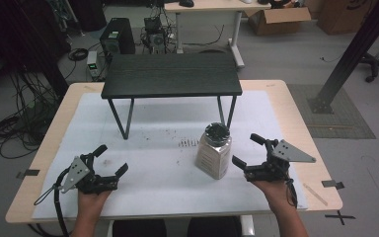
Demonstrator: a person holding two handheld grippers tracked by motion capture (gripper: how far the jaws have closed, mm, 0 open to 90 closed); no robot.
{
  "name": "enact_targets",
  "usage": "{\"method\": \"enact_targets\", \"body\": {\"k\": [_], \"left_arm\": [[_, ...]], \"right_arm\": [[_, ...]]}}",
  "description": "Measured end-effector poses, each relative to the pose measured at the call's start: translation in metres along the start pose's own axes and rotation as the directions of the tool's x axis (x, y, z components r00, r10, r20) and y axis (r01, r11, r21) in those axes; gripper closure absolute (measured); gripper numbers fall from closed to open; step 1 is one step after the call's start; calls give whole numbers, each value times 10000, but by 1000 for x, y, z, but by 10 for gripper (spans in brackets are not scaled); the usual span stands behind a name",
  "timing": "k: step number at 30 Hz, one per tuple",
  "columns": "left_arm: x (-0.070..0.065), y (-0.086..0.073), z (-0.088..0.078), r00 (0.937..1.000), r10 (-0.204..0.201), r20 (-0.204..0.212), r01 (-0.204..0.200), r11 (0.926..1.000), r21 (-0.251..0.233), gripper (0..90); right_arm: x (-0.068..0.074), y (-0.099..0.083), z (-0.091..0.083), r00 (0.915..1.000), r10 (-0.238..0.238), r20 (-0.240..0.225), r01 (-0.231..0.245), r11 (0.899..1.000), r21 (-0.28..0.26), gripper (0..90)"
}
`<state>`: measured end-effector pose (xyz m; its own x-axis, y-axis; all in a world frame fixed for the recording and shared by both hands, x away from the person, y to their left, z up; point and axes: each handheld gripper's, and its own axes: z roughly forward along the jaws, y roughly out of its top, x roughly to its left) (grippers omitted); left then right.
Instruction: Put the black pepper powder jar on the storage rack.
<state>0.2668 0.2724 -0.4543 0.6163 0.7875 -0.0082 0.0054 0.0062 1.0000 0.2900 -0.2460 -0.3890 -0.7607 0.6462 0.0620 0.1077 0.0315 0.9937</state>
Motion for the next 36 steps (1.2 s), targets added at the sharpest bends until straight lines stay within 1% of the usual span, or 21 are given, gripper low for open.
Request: {"method": "enact_targets", "body": {"k": [3,4,13,19,29,36], "left_arm": [[0,0,0,10000,3,-2,-3,10000,2,3],[0,0,0,10000,10,-2,-10,10000,4,3],[0,0,0,10000,13,-4,-13,10000,2,3],[0,0,0,10000,13,-3,-13,10000,5,3],[0,0,0,10000,15,-2,-15,10000,-9,3],[0,0,0,10000,18,6,-18,10000,-20,3]], "right_arm": [[2,1,2,9999,3,-110,-2,9999,100,0],[4,2,4,9998,-2,-214,5,9999,160,0],[8,7,11,9991,-10,-431,23,9995,300,0],[10,8,16,9989,-1,-468,22,9990,439,0],[13,7,29,9984,103,-564,-62,9973,728,0],[14,6,32,9983,136,-569,-91,9968,793,0]]}}
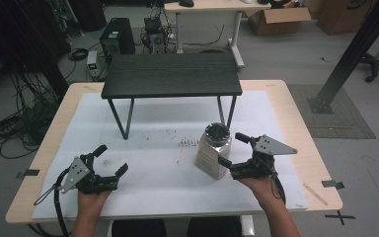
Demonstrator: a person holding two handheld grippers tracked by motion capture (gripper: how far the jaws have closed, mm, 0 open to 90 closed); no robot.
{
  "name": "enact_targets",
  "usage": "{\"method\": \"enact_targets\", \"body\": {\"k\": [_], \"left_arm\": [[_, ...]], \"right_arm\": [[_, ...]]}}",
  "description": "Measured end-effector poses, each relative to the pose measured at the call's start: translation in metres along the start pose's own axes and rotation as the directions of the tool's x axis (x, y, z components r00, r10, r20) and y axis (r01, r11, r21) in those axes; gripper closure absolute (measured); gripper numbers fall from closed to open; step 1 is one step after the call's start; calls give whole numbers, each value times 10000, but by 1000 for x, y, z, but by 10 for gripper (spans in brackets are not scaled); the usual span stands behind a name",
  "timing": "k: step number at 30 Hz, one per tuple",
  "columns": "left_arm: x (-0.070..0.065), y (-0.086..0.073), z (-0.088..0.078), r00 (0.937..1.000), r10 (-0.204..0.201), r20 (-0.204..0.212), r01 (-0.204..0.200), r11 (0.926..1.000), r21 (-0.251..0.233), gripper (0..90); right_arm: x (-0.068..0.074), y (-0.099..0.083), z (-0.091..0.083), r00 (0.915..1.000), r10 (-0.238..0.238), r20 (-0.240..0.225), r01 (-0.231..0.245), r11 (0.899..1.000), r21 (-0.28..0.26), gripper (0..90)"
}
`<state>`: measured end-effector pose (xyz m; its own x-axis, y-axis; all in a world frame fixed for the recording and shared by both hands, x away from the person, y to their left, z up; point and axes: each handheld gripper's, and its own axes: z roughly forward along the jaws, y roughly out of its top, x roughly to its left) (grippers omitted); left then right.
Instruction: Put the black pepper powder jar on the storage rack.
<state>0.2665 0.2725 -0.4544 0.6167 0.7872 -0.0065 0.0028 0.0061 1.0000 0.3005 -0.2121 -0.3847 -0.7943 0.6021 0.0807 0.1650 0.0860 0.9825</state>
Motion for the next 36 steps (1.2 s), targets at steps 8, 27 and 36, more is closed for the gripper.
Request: {"method": "enact_targets", "body": {"k": [8,27,36], "left_arm": [[0,0,0,10000,6,-1,-6,10000,-14,3],[0,0,0,10000,25,-16,-25,10000,-37,3],[0,0,0,10000,32,-44,-32,10000,-37,2]], "right_arm": [[1,-1,6,10000,8,-33,-8,10000,80,0],[3,-1,22,9998,26,-196,-23,9999,143,0],[2,0,29,9997,16,-242,-13,9999,128,0]]}}
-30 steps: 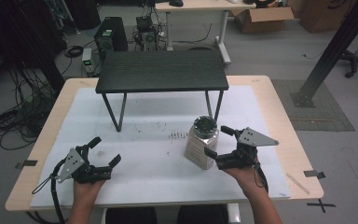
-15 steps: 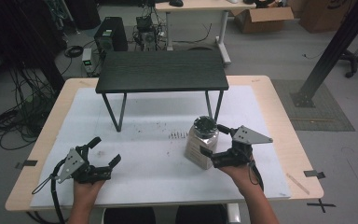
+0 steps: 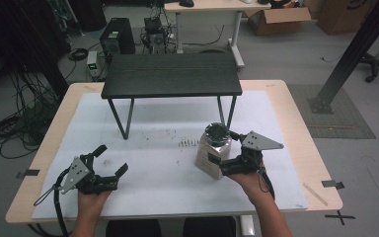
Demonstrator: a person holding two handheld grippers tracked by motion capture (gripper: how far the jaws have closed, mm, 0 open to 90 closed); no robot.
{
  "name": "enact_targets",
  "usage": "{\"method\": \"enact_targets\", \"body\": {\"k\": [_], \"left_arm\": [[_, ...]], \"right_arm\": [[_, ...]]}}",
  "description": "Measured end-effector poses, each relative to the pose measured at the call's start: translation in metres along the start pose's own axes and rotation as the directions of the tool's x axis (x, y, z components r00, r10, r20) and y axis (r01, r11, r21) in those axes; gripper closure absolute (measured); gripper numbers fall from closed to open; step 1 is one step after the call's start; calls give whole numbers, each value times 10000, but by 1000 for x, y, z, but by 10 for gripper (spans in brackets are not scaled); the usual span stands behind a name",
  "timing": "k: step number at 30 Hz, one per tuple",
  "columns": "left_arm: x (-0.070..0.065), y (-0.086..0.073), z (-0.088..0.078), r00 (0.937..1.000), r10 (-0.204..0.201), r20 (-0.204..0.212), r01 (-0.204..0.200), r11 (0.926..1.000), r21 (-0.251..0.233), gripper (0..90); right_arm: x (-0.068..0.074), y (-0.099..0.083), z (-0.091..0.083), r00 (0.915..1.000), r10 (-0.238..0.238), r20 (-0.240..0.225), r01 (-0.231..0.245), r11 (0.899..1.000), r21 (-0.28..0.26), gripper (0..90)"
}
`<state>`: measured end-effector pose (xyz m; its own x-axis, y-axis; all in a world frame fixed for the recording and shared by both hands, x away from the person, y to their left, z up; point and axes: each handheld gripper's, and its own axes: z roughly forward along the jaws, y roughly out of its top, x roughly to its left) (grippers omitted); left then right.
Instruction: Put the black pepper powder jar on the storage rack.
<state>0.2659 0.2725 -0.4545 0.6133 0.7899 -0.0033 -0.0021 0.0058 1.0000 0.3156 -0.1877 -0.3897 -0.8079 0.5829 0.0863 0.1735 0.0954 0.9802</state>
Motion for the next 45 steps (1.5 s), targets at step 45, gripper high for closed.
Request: {"method": "enact_targets", "body": {"k": [45], "left_arm": [[0,0,0,10000,-4,0,4,10000,6,3]], "right_arm": [[-1,-2,17,10000,4,8,-4,9999,101,117]]}}
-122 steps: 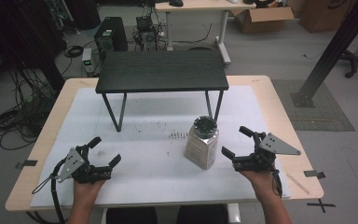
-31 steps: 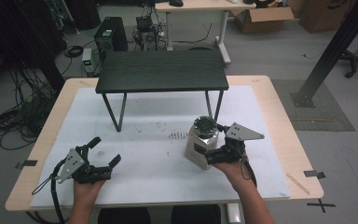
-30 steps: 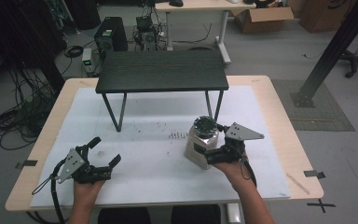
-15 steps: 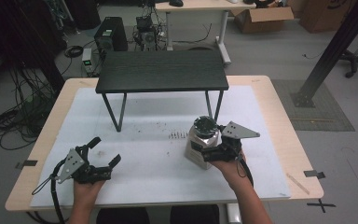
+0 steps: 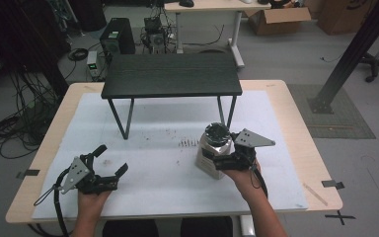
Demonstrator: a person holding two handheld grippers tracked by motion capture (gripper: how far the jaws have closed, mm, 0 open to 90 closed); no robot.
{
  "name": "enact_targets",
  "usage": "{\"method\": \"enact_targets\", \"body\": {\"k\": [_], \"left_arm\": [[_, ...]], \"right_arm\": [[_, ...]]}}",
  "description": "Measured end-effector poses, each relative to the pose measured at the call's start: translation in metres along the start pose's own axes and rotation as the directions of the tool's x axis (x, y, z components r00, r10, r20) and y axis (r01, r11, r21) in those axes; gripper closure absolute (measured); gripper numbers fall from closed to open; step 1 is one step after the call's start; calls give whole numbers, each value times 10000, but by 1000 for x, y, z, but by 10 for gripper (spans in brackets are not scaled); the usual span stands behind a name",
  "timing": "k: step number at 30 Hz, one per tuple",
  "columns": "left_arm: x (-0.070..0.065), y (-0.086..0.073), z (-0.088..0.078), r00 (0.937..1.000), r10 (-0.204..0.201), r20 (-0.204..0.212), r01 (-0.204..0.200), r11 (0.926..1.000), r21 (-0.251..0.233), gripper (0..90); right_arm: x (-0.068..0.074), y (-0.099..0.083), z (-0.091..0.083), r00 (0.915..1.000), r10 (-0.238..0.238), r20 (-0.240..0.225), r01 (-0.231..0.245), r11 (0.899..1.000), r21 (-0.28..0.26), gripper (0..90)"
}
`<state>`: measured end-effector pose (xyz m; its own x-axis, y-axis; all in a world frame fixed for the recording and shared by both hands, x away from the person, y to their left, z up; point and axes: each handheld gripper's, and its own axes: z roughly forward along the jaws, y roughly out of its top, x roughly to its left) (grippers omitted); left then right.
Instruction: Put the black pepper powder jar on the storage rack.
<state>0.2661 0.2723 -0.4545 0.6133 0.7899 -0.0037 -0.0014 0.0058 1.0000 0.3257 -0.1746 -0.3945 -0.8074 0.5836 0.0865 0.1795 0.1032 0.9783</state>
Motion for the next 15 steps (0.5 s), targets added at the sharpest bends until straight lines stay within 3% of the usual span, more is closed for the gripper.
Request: {"method": "enact_targets", "body": {"k": [15], "left_arm": [[0,0,0,10000,-20,3,20,10000,22,3]], "right_arm": [[1,0,-1,9994,-316,140,316,9995,6,205]]}}
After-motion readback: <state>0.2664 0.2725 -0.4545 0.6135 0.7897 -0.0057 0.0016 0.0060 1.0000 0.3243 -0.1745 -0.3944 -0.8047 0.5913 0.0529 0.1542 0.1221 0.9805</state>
